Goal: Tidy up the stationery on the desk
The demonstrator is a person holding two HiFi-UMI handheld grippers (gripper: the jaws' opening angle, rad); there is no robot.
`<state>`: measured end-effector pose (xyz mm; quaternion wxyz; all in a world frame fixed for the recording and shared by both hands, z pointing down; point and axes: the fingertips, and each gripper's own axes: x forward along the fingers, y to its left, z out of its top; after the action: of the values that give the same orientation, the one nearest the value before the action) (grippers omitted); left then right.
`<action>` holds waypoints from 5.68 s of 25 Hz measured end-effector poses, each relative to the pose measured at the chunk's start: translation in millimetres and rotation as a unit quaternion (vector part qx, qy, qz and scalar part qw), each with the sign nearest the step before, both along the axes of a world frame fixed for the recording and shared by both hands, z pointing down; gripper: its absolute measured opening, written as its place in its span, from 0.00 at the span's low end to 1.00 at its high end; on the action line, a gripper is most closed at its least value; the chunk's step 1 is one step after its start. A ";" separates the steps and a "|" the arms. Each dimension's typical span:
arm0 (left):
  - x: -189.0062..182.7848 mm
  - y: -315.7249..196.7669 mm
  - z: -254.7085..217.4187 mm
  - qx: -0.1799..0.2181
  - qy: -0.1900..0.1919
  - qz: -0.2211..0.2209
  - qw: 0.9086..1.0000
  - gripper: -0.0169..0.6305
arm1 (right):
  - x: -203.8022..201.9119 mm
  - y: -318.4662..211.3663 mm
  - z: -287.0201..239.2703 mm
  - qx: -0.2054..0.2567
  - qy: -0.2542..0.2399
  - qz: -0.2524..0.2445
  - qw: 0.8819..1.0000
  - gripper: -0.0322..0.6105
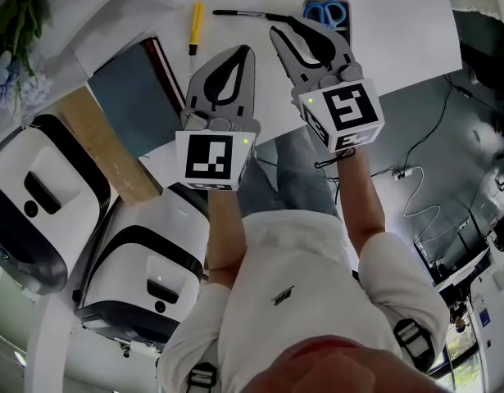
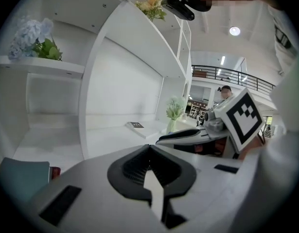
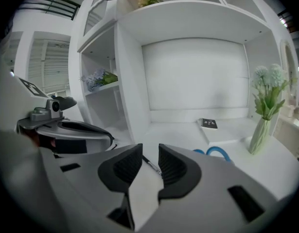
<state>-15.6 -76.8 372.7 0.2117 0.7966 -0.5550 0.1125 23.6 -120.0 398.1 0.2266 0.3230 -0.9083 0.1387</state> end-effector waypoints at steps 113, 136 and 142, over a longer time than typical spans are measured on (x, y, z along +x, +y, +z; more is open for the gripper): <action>29.2 -23.8 -30.9 0.039 -0.047 0.079 0.995 0.03 | 61.4 -16.5 -80.5 0.016 -0.106 0.135 0.985 0.15; 54.8 -34.4 -16.1 0.027 -0.038 0.092 0.995 0.03 | 89.1 -29.3 -37.7 0.009 -0.059 0.149 0.987 0.20; 52.5 -33.5 -16.5 0.028 -0.035 0.089 0.995 0.03 | 84.6 -25.7 -44.8 0.020 -0.055 0.142 0.988 0.20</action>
<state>36.9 -110.3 356.2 0.1587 0.8440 -0.4919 0.1434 108.2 -145.7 353.3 0.1479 0.4451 -0.8670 0.1683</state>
